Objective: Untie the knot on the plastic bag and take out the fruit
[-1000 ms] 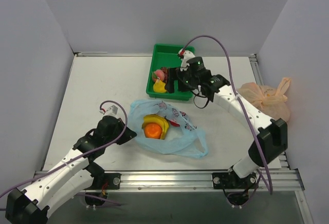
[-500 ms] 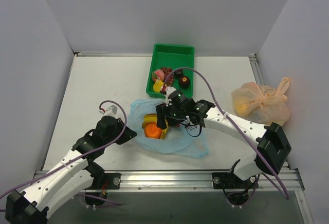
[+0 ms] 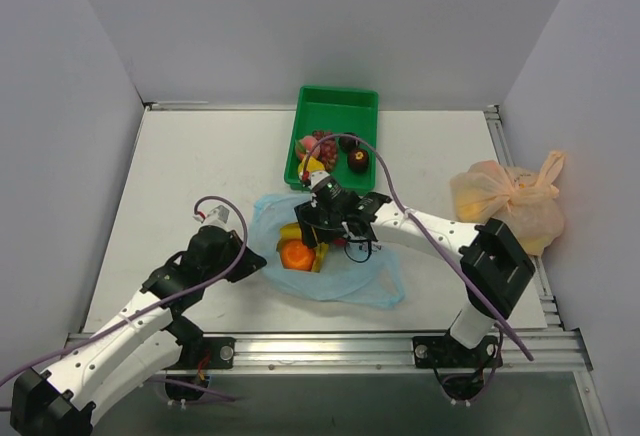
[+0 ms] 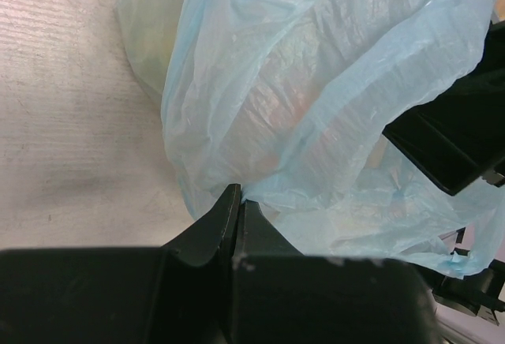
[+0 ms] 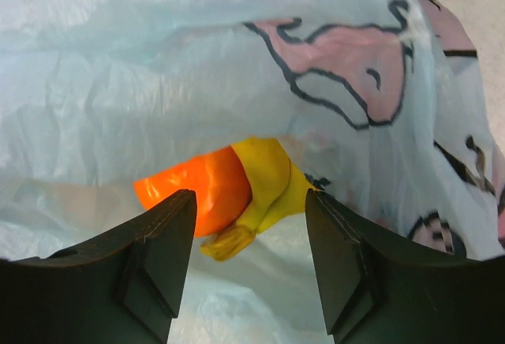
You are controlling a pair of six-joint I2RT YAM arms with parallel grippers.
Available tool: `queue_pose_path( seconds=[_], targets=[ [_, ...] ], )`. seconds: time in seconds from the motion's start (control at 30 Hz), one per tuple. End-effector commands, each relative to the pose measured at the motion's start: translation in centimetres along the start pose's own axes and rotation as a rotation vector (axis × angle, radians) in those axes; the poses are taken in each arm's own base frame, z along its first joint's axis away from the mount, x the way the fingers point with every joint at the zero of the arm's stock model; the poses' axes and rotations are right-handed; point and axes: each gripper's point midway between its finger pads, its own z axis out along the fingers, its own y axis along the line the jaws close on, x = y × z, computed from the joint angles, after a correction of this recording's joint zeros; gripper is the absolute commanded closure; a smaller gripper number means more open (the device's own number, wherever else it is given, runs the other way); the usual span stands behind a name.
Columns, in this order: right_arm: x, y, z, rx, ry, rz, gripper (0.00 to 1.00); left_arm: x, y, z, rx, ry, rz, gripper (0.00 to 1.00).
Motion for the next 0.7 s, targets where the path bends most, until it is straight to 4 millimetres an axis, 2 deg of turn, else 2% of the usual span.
queue_pose_path(
  seconds=[0.0,0.2,0.37,0.47,0.57,0.6,0.67],
  targets=[
    [-1.8,0.6,0.9,-0.008,-0.038,-0.059,0.43,-0.7,-1.3,0.0,0.046,-0.022,-0.003,1.00],
    [-1.3,0.5,3.6,0.002,-0.004,-0.079,0.41,-0.7,-1.6,-0.2,0.062,-0.018,-0.002,1.00],
    [-0.6,0.6,4.6,-0.006,0.028,-0.103,0.45,-0.3,-1.4,0.0,0.059,0.002,-0.005,1.00],
    [-0.4,0.8,4.6,-0.014,0.031,-0.109,0.55,-0.5,-1.5,-0.2,0.061,-0.008,-0.007,1.00],
    [-0.4,0.6,4.4,-0.010,0.028,-0.121,0.70,-0.4,-1.4,-0.1,0.059,-0.009,-0.005,1.00],
    [-0.5,0.6,4.3,-0.010,0.023,-0.126,0.80,-0.4,-1.5,-0.1,0.058,-0.006,-0.006,1.00],
    [-0.4,0.7,4.1,-0.016,0.025,-0.127,0.88,-0.4,-1.4,-0.1,0.056,-0.005,-0.006,1.00]
  ],
)
